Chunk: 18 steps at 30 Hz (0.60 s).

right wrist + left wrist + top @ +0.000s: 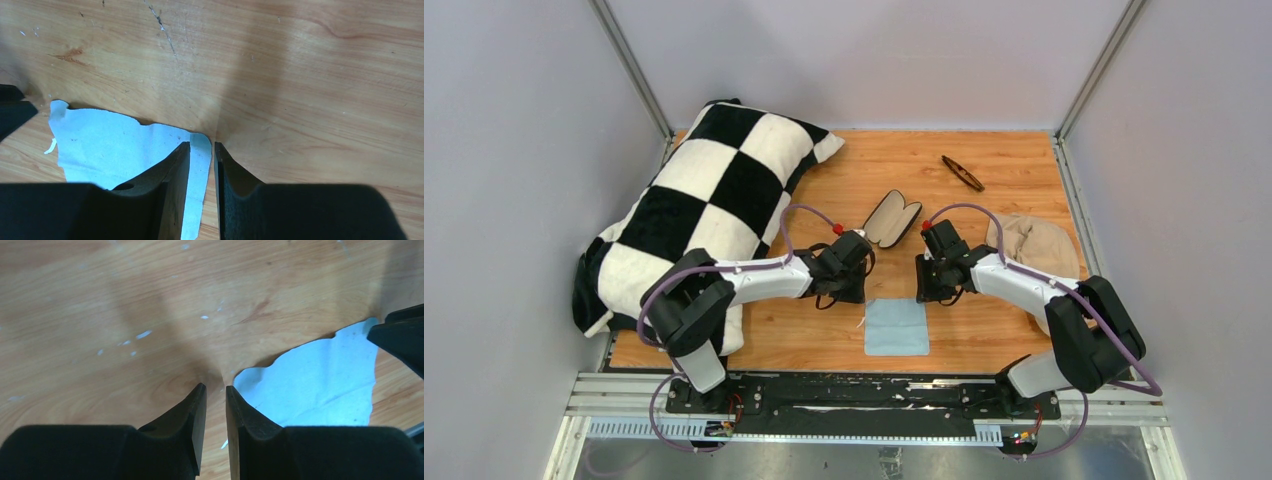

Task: Organize the sunglasses
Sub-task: Fold the glasses cleaning cloth at the center of the board.

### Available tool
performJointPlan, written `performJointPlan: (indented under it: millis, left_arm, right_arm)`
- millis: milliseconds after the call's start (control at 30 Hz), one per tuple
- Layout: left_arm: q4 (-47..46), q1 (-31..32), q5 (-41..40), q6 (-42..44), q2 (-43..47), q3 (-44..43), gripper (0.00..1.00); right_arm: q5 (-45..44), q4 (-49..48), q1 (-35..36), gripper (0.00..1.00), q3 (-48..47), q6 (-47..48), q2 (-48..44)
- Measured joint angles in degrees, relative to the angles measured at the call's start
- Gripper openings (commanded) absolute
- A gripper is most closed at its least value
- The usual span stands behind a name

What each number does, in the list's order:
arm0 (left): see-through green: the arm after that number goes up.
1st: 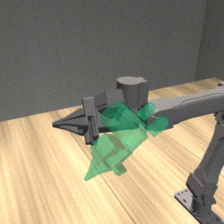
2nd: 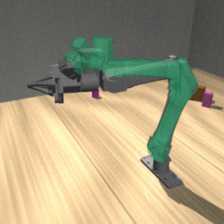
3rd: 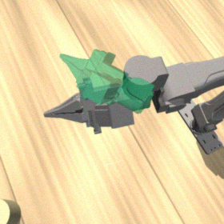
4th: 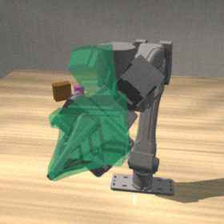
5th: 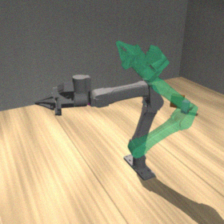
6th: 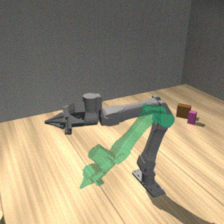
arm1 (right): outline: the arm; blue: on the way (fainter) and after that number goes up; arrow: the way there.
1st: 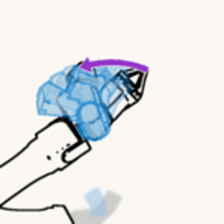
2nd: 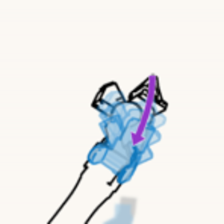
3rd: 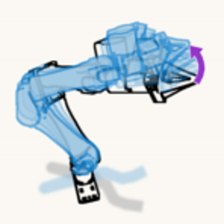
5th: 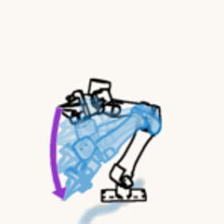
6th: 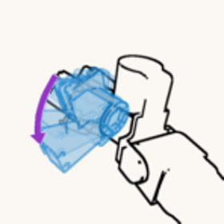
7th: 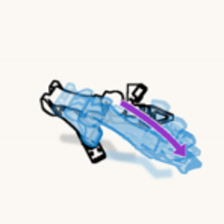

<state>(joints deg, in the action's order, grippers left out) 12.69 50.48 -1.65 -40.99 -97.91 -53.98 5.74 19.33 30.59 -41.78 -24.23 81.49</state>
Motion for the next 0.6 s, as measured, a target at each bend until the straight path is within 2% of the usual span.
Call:
performJointPlan:
  millis: [200,367,600]
  left_arm:
    - [1.2,0.0,-5.0,-1.1,4.3,1.9,0.29]
    - [0.1,0.4,-4.8,-1.2,4.7,2.3,0.35]
    - [-1.0,2.1,-2.5,-0.7,2.2,1.6,0.34]
  right_arm:
    - [-0.2,0.2,0.0,0.30,0.0,0.0,0.0]
    - [-0.4,0.4,0.0,0.30,0.0,0.0,-0.2]
    - [-0.8,0.9,-0.6,0.30,0.0,0.0,-0.8]
